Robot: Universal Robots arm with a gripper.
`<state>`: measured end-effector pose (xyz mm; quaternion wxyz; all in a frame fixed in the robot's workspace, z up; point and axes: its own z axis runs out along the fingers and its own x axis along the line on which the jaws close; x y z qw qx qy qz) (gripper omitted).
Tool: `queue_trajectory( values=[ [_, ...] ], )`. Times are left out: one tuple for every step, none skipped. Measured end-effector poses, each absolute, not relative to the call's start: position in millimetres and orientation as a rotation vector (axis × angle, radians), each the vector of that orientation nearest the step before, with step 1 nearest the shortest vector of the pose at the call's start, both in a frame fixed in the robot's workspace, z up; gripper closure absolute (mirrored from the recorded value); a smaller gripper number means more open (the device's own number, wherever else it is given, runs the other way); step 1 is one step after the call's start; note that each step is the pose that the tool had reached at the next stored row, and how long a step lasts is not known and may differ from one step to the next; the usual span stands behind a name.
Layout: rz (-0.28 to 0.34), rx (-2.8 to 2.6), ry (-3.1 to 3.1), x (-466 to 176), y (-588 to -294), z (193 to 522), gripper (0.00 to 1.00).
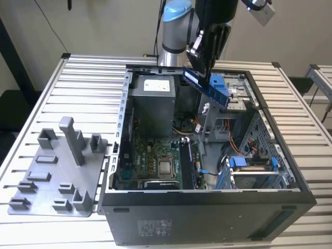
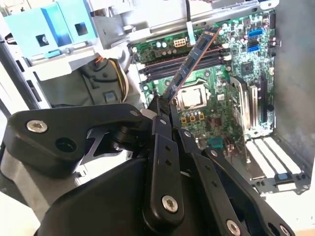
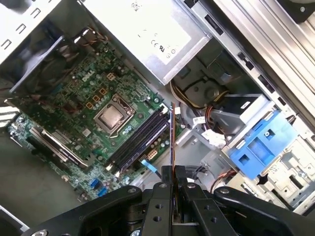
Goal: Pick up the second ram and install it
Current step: 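Insert the second ram into the second slot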
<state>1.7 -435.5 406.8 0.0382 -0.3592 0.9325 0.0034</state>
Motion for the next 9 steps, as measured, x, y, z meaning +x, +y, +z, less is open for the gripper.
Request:
queue_trajectory(
  values=[
    [0.010, -1.089, 2.865, 1.7, -435.5, 406.9, 0.86],
    [0.009, -1.074, 2.871, 1.7, -435.5, 406.8, 0.86],
    [0.009, -1.061, 2.876, 1.7, -435.5, 406.8, 0.86],
    [0.008, -1.048, 2.880, 1.7, -435.5, 406.8, 0.86],
    [0.007, -1.034, 2.885, 1.7, -435.5, 406.8, 0.86],
    [0.007, -1.021, 2.890, 1.7, -435.5, 406.8, 0.86],
    [0.006, -1.006, 2.895, 1.7, -435.5, 406.8, 0.86],
    [0.006, -0.993, 2.900, 1.7, -435.5, 406.8, 0.86],
    [0.005, -0.979, 2.904, 1.7, -435.5, 406.8, 0.86]
  ],
)
